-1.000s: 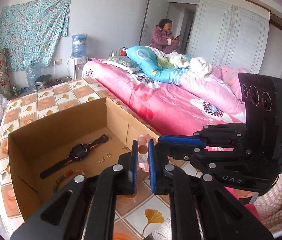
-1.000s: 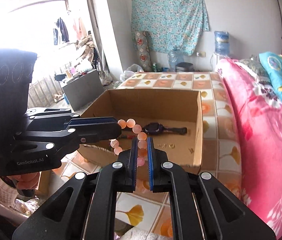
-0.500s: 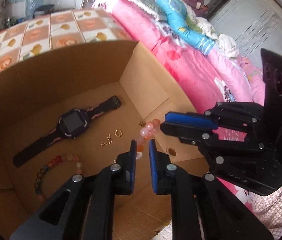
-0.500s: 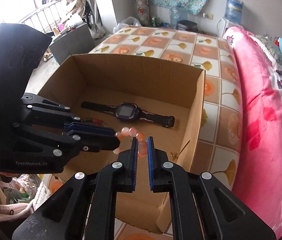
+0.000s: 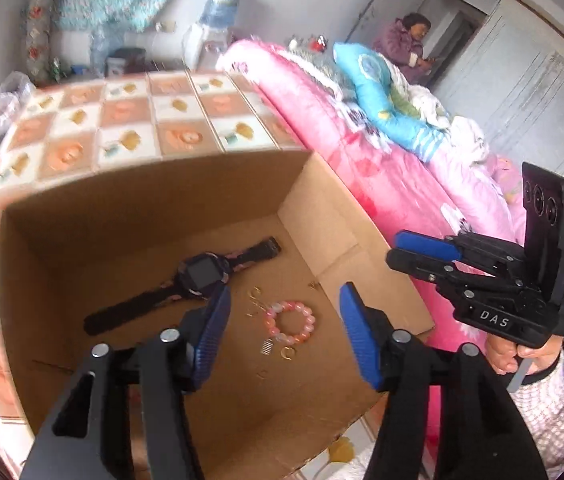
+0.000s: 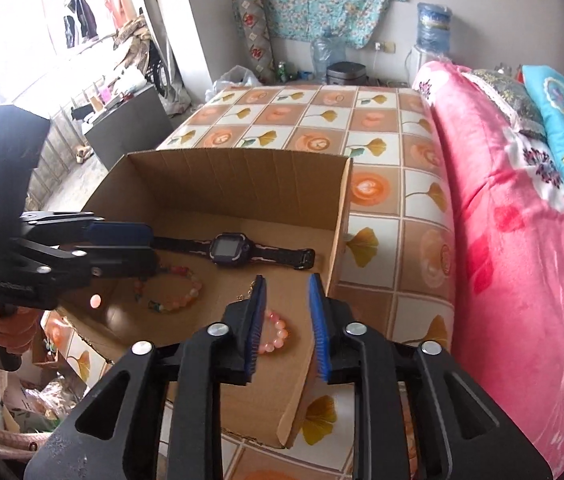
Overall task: Organize jewelry
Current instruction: 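Lower the pink bead bracelet into the box and open the right gripper, then withdraw both grippers from the box back over the table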
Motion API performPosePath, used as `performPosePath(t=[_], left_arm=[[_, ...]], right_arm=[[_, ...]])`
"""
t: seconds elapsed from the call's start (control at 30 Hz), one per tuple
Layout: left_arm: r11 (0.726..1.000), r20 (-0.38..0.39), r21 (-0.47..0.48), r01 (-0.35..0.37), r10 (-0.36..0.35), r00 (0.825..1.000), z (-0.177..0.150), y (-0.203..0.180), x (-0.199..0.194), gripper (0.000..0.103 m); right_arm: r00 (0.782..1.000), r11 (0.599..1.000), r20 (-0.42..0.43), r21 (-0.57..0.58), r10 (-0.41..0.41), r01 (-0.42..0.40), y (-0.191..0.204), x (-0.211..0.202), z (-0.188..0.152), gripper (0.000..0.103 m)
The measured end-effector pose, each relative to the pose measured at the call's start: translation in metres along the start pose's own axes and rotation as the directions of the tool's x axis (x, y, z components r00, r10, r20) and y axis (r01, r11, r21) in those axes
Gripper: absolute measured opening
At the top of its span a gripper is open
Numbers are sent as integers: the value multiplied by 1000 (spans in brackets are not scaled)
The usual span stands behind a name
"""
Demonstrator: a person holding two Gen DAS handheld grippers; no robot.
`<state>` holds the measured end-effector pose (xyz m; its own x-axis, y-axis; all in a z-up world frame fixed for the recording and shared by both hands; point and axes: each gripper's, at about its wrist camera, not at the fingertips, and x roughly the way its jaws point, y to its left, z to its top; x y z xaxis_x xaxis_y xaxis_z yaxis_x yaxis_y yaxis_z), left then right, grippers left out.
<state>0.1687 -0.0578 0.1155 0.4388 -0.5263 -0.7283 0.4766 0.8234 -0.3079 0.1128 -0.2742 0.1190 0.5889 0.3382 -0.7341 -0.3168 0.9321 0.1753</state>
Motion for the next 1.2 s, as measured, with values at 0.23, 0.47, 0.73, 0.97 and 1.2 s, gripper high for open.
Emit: performPosePath(t=[0.23, 0.47, 0.73, 0.97, 1.2], left_arm=[[967, 239, -87, -240, 254, 937, -26, 32, -77, 87], [927, 84, -322, -195, 233, 969, -70, 98, -58, 87], [912, 12, -386, -136, 153, 988, -99, 104, -34, 87], [922, 10, -366, -125, 138, 990, -115, 97, -43, 87], [921, 16, -382, -84, 97, 995, -138, 83, -55, 87]], right_arm=[[1000, 992, 11, 122, -15, 14, -16, -1, -6, 54], [988, 970, -120, 234, 93, -63, -15, 27, -28, 54], [989, 964, -111, 256, 99, -68, 13, 16, -48, 44], [990, 957, -105, 283, 91, -58, 19, 1, -66, 44], [992, 952, -89, 301, 88, -57, 15, -7, -76, 45]])
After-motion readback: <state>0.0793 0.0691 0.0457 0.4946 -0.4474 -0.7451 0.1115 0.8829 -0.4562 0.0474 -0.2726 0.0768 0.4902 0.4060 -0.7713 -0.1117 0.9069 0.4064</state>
